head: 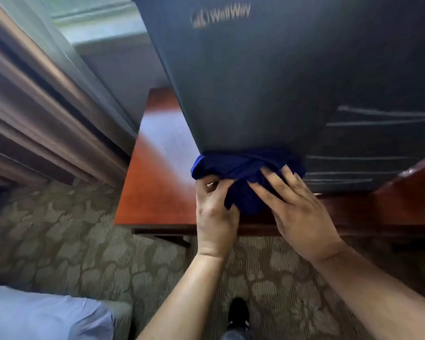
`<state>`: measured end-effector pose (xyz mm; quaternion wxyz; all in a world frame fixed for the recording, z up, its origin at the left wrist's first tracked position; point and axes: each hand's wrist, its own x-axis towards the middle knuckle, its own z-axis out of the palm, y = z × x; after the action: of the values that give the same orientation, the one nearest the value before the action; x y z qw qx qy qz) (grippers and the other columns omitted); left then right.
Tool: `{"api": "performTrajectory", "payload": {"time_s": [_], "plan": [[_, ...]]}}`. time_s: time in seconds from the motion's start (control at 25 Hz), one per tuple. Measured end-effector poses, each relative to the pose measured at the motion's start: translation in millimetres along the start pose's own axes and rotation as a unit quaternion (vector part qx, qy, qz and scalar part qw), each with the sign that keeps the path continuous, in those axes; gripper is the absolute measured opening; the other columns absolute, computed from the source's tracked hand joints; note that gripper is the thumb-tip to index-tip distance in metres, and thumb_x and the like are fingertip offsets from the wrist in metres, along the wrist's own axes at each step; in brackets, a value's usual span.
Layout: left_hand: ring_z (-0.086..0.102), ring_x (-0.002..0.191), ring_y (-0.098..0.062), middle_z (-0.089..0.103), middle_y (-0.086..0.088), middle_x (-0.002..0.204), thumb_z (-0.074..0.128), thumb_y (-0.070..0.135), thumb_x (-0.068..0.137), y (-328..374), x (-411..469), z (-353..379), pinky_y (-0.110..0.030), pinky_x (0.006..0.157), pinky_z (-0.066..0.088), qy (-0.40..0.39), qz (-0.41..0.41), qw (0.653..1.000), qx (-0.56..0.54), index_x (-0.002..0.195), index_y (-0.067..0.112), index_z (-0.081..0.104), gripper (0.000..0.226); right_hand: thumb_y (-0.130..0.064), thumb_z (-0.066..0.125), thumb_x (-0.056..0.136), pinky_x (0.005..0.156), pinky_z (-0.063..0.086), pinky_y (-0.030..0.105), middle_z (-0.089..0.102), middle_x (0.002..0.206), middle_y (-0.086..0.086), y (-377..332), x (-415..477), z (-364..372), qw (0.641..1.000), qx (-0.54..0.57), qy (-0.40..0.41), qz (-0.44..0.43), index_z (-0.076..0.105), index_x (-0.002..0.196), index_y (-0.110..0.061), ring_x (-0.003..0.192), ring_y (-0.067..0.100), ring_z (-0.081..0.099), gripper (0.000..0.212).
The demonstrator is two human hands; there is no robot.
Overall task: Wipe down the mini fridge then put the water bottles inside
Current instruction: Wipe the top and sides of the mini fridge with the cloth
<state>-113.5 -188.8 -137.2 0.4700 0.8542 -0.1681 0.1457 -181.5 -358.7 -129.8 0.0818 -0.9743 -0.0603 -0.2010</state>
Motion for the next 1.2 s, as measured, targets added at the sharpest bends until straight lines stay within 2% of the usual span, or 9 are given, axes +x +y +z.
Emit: {"api": "performTrajectory", "payload": {"time_s": [0.28, 0.4, 0.48, 0.52, 0.6, 0.68, 0.84, 1.0, 1.2], "plan": [[0.049, 0.132, -0.023, 0.043, 0.001, 0.142, 0.060, -0.012, 0.073, -50.6, -50.5, 32.0, -0.038, 0.112, 0.047, -0.197, -0.086, 0.975, 0.066, 0.136, 0.023, 0.063, 0.071, -0.012, 0.070, 0.090, 0.125, 0.024, 0.048, 0.029, 0.167, -0.003, -13.7, -55.4, 70.4, 0.977, 0.055, -0.172, 0.114, 0.039, 0.155, -0.030, 0.156, 0.028, 0.019, 0.075], [0.049, 0.134, -0.015, 0.051, 0.001, 0.144, 0.064, 0.002, 0.081, -48.0, -56.0, 14.5, -0.038, 0.114, 0.045, -0.176, -0.118, 0.977, 0.031, 0.133, 0.026, 0.067, 0.057, -0.013, 0.067, 0.093, 0.120, 0.035, 0.038, 0.050, 0.155, -0.002, -29.2, -55.2, 50.3, 0.921, 0.266, -0.047, 0.282, 0.072, 0.124, -0.028, 0.149, 0.023, 0.039, 0.036], [0.056, 0.123, -0.007, 0.058, 0.003, 0.136, 0.069, 0.015, 0.089, -34.3, -42.9, -3.1, -0.033, 0.101, 0.052, -0.088, -0.301, 0.948, -0.048, 0.123, 0.029, 0.067, 0.037, -0.035, 0.073, 0.086, 0.103, 0.050, 0.035, 0.062, 0.128, -0.002, -37.0, -44.8, 31.9, 0.784, 0.359, 0.082, 0.500, 0.070, 0.108, -0.027, 0.123, 0.020, 0.061, 0.023], [0.058, 0.123, -0.008, 0.058, 0.001, 0.137, 0.071, 0.029, 0.093, -25.2, -33.1, -8.7, -0.032, 0.099, 0.053, -0.065, -0.440, 0.888, -0.116, 0.126, 0.029, 0.063, 0.034, -0.047, 0.074, 0.082, 0.098, 0.054, 0.038, 0.062, 0.122, -0.002, -36.9, -36.0, 26.5, 0.674, 0.405, 0.103, 0.609, 0.065, 0.111, -0.026, 0.114, 0.020, 0.063, 0.037], [0.054, 0.137, -0.026, 0.054, -0.004, 0.144, 0.065, 0.059, 0.094, -11.7, -14.8, -11.2, -0.045, 0.109, 0.049, -0.068, -0.645, 0.709, -0.277, 0.141, 0.025, 0.052, 0.059, -0.059, 0.075, 0.080, 0.091, 0.060, 0.046, 0.061, 0.124, -0.003, -30.4, -19.4, 29.2, 0.455, 0.511, 0.056, 0.727, 0.056, 0.126, -0.026, 0.112, 0.020, 0.062, 0.060], [0.049, 0.142, -0.039, 0.053, -0.013, 0.149, 0.060, 0.070, 0.092, -0.7, 1.1, -3.0, -0.056, 0.115, 0.043, -0.091, -0.687, 0.634, -0.342, 0.142, 0.024, 0.051, 0.069, -0.061, 0.076, 0.079, 0.078, 0.063, 0.045, 0.062, 0.128, 0.000, -25.9, -4.6, 37.5, 0.366, 0.559, 0.007, 0.744, 0.056, 0.132, -0.022, 0.115, 0.024, 0.062, 0.069], [0.070, 0.112, -0.037, 0.066, -0.020, 0.135, 0.062, 0.046, 0.101, 6.4, 9.9, 17.2, -0.043, 0.082, 0.061, -0.064, -0.688, 0.624, -0.365, 0.139, 0.012, 0.057, 0.051, -0.039, 0.076, 0.089, 0.069, 0.063, 0.043, 0.071, 0.119, 0.016, -24.3, 11.5, 47.8, 0.346, 0.584, -0.019, 0.734, 0.062, 0.127, -0.009, 0.103, 0.033, 0.072, 0.050], [0.068, 0.105, -0.030, 0.065, -0.021, 0.135, 0.061, 0.021, 0.103, 10.7, 7.8, 23.0, -0.035, 0.077, 0.059, -0.035, -0.682, 0.636, -0.360, 0.136, 0.009, 0.058, 0.035, -0.023, 0.073, 0.093, 0.080, 0.062, 0.042, 0.072, 0.112, 0.019, -15.4, 15.3, 36.5, 0.320, 0.603, -0.008, 0.730, 0.063, 0.120, -0.005, 0.096, 0.031, 0.072, 0.035], [0.068, 0.107, -0.025, 0.067, -0.016, 0.132, 0.066, 0.013, 0.100, 45.1, 15.8, 32.8, -0.032, 0.071, 0.062, -0.024, -0.680, 0.617, -0.395, 0.124, 0.012, 0.063, 0.024, -0.016, 0.073, 0.093, 0.078, 0.064, 0.038, 0.071, 0.119, 0.017, 8.4, 13.8, 0.9, 0.366, 0.599, 0.037, 0.711, 0.063, 0.125, -0.004, 0.093, 0.028, 0.075, 0.036]]}}
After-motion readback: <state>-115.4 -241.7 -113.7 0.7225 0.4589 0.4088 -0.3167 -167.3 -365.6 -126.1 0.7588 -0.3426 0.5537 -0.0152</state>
